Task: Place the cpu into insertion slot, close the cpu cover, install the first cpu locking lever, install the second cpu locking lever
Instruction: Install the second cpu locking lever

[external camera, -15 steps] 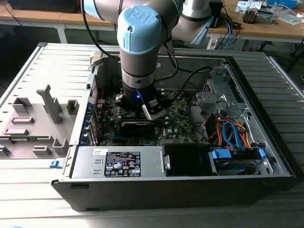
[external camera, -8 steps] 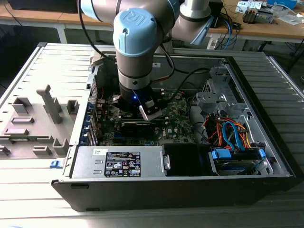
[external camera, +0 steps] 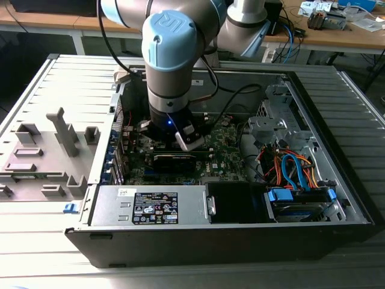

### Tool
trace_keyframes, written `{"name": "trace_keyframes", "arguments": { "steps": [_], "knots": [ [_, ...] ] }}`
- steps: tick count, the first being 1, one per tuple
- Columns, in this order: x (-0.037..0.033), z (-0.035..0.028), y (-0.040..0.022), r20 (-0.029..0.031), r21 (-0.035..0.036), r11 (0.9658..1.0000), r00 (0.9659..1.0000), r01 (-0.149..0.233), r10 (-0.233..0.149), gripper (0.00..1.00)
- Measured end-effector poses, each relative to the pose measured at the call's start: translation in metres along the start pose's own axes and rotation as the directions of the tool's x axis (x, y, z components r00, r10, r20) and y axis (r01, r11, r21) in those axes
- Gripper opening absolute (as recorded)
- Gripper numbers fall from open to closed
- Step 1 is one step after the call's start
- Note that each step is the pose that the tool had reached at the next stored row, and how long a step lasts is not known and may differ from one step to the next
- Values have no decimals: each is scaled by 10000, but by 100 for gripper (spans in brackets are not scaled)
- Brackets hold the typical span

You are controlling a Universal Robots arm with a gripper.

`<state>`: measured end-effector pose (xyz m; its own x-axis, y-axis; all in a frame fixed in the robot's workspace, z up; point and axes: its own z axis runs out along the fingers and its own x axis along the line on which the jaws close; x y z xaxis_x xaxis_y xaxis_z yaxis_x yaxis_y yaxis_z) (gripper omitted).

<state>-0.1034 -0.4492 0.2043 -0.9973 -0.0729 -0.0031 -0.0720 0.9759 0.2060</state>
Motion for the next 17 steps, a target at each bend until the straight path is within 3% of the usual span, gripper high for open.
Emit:
{"name": "trace_keyframes", "arguments": {
  "steps": [7,17],
  "knots": [
    [-6,27,70,-55,-5,9996,9996,265,-265,11],
    [-6,64,49,-108,-117,9982,9982,586,-587,11]
  ]
}}
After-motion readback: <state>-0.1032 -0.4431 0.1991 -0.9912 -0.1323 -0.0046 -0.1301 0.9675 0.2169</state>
